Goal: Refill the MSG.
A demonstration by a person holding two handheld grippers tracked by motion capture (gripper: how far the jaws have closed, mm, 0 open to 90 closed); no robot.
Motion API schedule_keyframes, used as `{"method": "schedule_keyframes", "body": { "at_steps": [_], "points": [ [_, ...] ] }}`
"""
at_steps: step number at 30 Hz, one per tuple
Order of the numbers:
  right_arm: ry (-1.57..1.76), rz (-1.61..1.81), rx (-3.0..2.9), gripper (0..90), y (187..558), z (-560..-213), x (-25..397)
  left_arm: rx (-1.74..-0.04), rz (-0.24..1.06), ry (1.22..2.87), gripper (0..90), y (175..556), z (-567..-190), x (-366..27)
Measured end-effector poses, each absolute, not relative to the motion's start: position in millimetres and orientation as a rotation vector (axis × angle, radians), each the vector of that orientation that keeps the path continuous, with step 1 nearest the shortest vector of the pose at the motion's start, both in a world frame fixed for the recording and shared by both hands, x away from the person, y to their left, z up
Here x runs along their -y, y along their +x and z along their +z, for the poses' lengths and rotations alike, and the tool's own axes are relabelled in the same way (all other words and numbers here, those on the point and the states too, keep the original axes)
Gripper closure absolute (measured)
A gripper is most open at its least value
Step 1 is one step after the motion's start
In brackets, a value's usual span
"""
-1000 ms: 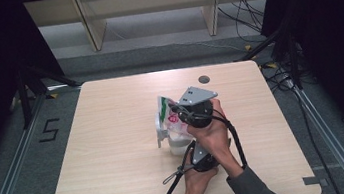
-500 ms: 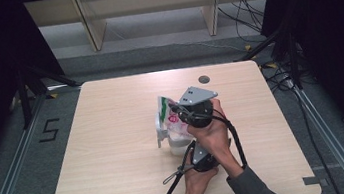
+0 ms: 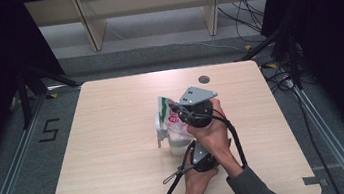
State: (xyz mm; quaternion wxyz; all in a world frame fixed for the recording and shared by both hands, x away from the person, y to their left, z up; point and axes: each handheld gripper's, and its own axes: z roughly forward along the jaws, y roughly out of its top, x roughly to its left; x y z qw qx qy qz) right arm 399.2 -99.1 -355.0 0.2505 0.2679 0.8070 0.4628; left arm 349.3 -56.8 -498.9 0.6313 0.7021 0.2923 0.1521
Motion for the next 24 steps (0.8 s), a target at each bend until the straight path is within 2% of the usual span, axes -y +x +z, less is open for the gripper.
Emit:
{"method": "schedule_keyframes", "body": {
  "at_steps": [24],
  "points": [
    [0.704,1.263,-2.165,89.2,399.6,-353.9,99.8,-0.659,0.359,1.62,78.4,349.4,-498.2,55.4]
  ]
}}
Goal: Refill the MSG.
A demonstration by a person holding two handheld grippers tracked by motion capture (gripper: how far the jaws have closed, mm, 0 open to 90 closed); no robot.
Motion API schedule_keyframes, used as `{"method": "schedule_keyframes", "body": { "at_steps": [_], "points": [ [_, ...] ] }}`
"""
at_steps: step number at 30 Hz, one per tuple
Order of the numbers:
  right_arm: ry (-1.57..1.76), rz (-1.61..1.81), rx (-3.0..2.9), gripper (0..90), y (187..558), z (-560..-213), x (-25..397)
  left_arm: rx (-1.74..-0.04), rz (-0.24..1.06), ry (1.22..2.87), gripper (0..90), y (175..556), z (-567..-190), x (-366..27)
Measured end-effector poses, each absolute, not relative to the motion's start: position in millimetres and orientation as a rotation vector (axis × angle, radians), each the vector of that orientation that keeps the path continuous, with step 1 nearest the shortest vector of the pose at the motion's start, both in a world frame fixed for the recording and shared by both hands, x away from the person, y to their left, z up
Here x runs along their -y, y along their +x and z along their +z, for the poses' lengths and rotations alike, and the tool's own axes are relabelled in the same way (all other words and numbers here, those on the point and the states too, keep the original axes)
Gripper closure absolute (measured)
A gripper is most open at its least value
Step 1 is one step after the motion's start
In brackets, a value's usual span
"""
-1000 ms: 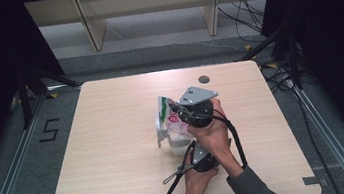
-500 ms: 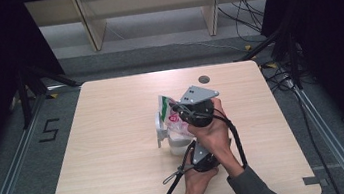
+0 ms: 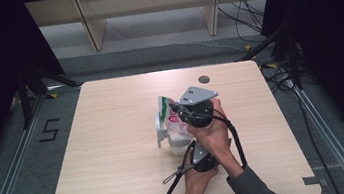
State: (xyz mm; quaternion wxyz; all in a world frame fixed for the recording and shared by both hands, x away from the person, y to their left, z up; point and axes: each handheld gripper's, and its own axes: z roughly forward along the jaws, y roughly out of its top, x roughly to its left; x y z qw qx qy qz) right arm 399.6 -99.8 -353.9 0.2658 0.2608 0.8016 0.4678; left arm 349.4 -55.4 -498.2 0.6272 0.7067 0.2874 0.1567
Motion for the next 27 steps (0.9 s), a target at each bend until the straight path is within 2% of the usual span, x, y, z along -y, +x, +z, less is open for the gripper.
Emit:
{"method": "schedule_keyframes", "body": {
  "at_steps": [27],
  "points": [
    [0.702,1.257,-2.166,89.2,400.7,-353.9,101.6,-0.653,0.365,1.638,78.3,349.2,-498.2,54.7]
  ]
}}
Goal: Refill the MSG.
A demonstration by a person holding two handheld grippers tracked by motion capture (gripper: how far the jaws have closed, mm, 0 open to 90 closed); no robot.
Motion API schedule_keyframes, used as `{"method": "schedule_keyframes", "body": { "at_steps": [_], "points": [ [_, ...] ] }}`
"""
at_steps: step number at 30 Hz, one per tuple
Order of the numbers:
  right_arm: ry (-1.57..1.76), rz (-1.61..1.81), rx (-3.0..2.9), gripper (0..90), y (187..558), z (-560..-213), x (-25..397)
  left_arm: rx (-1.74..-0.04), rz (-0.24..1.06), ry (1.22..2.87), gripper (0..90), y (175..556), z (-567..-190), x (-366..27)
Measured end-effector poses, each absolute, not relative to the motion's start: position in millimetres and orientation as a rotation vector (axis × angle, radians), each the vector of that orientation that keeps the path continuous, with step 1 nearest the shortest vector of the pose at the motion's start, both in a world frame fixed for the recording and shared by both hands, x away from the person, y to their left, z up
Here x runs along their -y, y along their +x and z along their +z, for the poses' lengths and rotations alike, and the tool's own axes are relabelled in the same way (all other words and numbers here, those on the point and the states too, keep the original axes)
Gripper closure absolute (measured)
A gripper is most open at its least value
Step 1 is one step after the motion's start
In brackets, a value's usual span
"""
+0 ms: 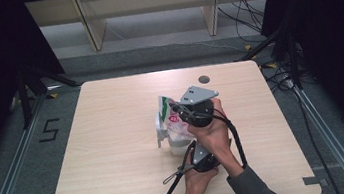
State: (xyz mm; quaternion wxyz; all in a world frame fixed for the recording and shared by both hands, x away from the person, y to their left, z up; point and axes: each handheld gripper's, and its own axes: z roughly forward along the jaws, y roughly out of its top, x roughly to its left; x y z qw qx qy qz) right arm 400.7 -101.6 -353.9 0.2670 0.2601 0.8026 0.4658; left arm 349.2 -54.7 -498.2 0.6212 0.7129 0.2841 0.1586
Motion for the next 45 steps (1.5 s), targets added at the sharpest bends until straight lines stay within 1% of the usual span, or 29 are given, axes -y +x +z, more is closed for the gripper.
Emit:
{"method": "schedule_keyframes", "body": {
  "at_steps": [45],
  "points": [
    [0.705,1.309,-2.168,89.8,397.8,-347.7,107.9,-0.647,0.369,1.65,78.2,349.9,-497.7,50.9]
  ]
}}
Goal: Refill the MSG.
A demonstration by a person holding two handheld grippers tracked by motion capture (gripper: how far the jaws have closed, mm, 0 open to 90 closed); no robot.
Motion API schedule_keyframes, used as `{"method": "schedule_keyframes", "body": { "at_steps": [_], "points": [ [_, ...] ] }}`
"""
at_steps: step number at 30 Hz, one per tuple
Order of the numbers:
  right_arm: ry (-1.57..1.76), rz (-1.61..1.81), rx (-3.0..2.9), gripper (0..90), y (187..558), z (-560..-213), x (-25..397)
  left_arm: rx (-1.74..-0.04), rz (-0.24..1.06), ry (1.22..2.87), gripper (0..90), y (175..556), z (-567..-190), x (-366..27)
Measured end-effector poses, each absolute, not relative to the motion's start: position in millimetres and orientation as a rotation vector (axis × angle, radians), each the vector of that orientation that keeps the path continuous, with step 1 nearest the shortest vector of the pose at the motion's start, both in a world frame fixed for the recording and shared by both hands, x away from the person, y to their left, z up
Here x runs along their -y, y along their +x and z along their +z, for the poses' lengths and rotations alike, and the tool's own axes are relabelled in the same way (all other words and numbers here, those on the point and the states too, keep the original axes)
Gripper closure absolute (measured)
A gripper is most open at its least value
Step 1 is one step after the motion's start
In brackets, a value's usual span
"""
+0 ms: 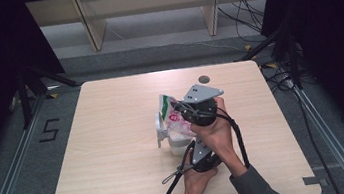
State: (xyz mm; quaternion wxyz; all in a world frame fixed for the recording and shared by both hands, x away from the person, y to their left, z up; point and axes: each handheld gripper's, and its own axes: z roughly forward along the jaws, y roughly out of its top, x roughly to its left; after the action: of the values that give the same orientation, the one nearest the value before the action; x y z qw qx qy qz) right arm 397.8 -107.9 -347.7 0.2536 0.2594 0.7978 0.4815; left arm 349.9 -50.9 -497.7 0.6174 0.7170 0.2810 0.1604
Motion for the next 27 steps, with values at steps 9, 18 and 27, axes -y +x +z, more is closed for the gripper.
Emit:
{"method": "schedule_keyframes", "body": {
  "at_steps": [9,18,27],
  "points": [
    [0.706,1.339,-2.174,90.0,394.0,-343.4,112.6,-0.651,0.361,1.652,77.8,349.2,-498.2,50.0],
    [0.673,1.381,-2.156,90.0,388.5,-335.7,123.5,-0.677,0.338,1.615,77.0,347.4,-498.6,51.2],
    [0.667,1.451,-2.127,90.0,383.1,-329.6,144.1,-0.672,0.335,1.624,76.0,346.3,-498.7,52.1]
  ]
}}
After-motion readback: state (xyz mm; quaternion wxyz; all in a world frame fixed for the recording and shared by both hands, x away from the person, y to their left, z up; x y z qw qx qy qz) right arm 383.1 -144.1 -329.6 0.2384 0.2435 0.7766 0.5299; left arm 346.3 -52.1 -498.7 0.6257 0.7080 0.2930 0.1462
